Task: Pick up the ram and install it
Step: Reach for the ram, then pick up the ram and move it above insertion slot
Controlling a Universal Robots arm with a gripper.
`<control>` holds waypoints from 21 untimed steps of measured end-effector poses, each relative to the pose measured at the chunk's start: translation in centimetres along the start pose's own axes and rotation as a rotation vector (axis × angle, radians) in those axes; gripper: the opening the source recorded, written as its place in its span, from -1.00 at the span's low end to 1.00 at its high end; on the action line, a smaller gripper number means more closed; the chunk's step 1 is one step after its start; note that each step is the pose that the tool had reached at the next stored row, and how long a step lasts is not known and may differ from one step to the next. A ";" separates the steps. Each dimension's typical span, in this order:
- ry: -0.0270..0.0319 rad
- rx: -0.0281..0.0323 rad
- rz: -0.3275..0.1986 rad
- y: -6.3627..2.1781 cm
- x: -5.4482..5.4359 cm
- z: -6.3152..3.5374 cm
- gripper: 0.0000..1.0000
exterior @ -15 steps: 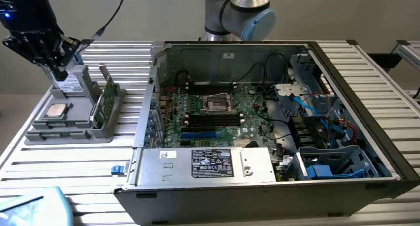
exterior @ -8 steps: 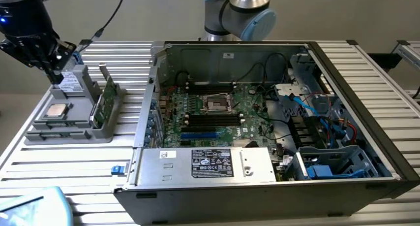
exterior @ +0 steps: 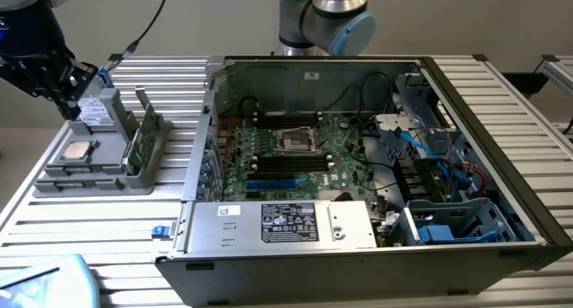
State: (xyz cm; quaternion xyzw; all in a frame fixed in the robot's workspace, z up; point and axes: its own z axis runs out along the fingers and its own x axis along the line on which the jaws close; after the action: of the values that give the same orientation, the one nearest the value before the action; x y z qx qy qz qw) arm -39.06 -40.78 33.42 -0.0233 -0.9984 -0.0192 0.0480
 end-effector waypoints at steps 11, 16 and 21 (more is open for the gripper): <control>0.0005 0.0008 -0.008 -0.57 1.5 0.89 -0.75; 0.0006 0.0010 -0.010 -0.76 2.3 1.22 -0.75; 0.0006 0.0010 -0.010 -0.77 2.3 1.22 -0.75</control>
State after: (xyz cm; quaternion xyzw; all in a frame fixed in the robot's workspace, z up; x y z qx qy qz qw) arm -41.49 -41.39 32.40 -0.0184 -0.9985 -0.0189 0.0483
